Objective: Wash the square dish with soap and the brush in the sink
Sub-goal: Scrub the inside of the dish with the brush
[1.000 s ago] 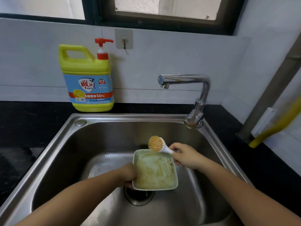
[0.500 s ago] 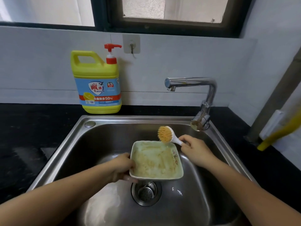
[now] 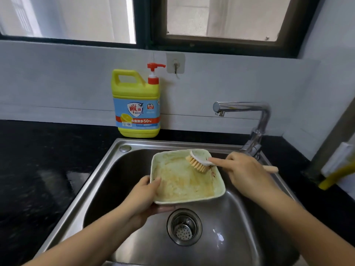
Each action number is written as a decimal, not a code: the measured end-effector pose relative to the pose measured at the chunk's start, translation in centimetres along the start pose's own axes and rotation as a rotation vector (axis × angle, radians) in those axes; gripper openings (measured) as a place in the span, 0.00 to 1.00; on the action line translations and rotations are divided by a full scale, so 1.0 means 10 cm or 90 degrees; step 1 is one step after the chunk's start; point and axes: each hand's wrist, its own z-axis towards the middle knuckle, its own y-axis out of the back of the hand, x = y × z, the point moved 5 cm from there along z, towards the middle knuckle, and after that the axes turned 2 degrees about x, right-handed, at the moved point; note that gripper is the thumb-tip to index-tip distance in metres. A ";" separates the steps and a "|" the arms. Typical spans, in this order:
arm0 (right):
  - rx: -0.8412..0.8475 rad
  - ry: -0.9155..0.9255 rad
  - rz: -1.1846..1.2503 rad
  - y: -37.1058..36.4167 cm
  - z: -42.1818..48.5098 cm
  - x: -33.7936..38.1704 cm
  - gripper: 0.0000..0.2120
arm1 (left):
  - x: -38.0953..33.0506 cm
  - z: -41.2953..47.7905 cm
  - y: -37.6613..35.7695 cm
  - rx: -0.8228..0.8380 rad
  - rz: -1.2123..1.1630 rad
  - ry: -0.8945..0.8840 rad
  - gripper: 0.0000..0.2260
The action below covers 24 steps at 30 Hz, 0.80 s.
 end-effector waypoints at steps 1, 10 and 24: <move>-0.010 0.029 -0.041 0.03 0.02 0.04 0.27 | -0.01 0.00 0.00 0.004 -0.018 -0.006 0.11; 0.202 0.244 -0.300 0.39 -0.04 0.61 0.22 | -0.08 0.08 0.14 0.009 -0.027 -0.061 0.15; 0.160 0.127 -0.303 0.08 0.27 0.83 0.19 | 0.02 0.13 0.09 0.051 0.014 -0.024 0.18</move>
